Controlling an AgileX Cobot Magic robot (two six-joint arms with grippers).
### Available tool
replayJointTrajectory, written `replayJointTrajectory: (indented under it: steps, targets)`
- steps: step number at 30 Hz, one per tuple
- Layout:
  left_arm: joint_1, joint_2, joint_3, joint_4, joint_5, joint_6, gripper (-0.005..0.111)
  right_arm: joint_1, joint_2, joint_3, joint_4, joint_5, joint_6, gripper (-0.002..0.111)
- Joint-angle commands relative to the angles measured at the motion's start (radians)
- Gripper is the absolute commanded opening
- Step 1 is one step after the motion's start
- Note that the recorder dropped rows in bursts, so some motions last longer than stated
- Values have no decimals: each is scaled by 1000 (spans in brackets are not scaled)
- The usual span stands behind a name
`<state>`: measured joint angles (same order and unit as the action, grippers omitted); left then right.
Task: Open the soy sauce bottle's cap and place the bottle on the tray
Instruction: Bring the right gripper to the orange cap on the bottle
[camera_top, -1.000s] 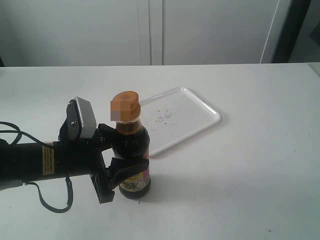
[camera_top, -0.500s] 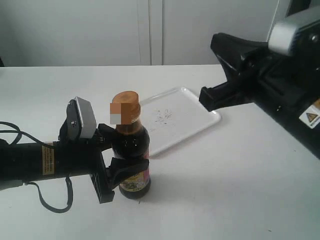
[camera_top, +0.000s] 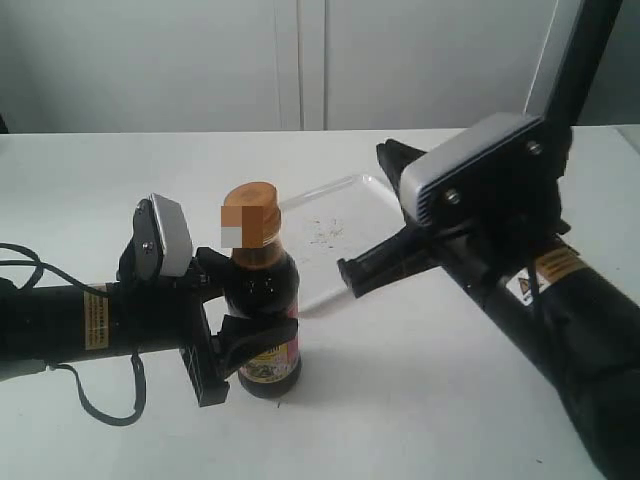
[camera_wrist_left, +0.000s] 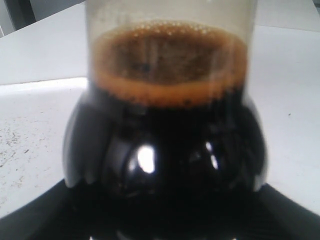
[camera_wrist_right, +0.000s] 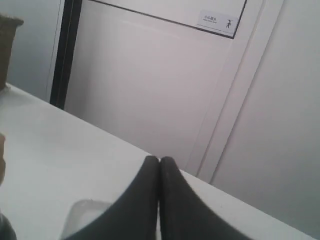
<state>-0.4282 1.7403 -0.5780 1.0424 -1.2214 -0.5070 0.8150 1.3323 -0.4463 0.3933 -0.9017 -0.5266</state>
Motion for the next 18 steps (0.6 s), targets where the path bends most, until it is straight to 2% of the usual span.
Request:
replayJointTrajectory:
  steps: [1, 9, 14, 18]
  targets:
    - [-4, -1, 9, 6, 0, 13, 0, 66, 41, -28, 146, -24, -237, 0]
    - [-4, -1, 9, 6, 0, 13, 0, 186, 101, -101, 269, -18, -529, 0]
    - [-4, -1, 9, 6, 0, 13, 0, 233, 166, -146, 344, -18, -728, 0]
    - [-4, -1, 9, 6, 0, 13, 0, 264, 206, -179, 383, -27, -813, 0]
